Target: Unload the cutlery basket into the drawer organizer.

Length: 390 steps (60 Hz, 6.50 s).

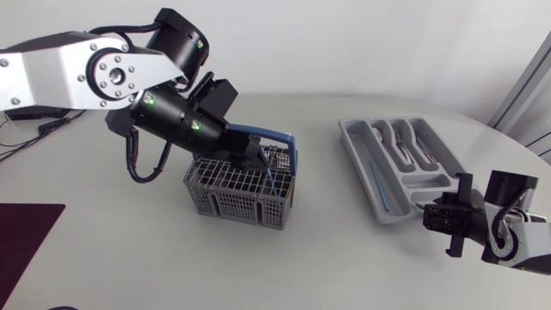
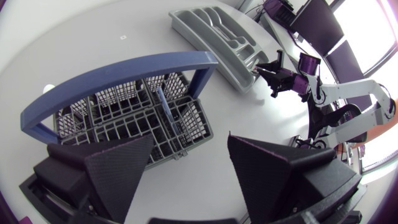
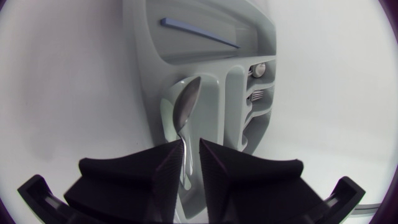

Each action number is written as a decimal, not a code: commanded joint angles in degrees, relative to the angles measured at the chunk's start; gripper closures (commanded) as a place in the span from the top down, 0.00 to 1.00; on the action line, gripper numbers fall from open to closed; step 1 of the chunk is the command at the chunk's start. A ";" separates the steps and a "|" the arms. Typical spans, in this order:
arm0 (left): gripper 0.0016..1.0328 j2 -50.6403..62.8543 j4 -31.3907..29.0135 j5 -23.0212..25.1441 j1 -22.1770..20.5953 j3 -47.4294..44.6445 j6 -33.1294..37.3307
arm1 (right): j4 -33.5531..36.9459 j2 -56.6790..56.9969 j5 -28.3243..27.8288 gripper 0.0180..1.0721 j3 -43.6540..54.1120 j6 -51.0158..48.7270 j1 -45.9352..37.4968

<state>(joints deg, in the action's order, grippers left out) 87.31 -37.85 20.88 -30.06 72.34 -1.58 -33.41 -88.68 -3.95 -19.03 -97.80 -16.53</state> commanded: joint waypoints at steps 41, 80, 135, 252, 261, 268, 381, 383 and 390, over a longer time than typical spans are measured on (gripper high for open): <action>0.87 0.41 -0.39 -0.14 0.36 -0.27 -1.23 | 13.81 17.93 -1.50 0.94 -3.21 4.46 -1.13; 0.86 1.29 10.42 0.30 0.71 -6.24 -1.84 | 40.09 30.06 -12.23 0.94 -7.60 37.95 6.52; 0.27 5.24 28.70 -2.87 0.45 -12.04 -7.29 | 36.40 31.12 -17.41 0.94 -1.36 48.32 13.55; 0.03 -11.19 38.28 -5.42 0.18 -21.97 -6.33 | 39.03 32.43 -14.34 0.94 -9.19 62.64 37.45; 0.03 -14.36 37.76 -5.50 0.88 -22.06 -6.15 | 39.91 32.00 -14.34 0.94 -10.86 63.08 38.95; 0.03 -16.03 37.05 -5.50 1.59 -21.80 -6.06 | 40.09 31.38 -14.42 0.94 -12.35 63.79 40.35; 0.03 -13.92 12.01 -2.69 -12.39 -7.12 -6.50 | 51.16 23.12 -34.38 0.78 -27.56 74.51 44.75; 0.03 -13.83 12.18 -2.60 -12.74 -7.12 -6.50 | 51.16 22.59 -34.38 0.76 -27.82 74.51 44.75; 0.03 -13.74 12.53 -2.60 -13.18 -6.94 -6.59 | 51.07 21.45 -34.90 0.67 -28.43 74.42 44.48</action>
<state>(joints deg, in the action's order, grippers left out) 72.73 -25.85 17.74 -42.81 66.00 -6.48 17.65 -66.15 -37.98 -45.91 -24.80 27.70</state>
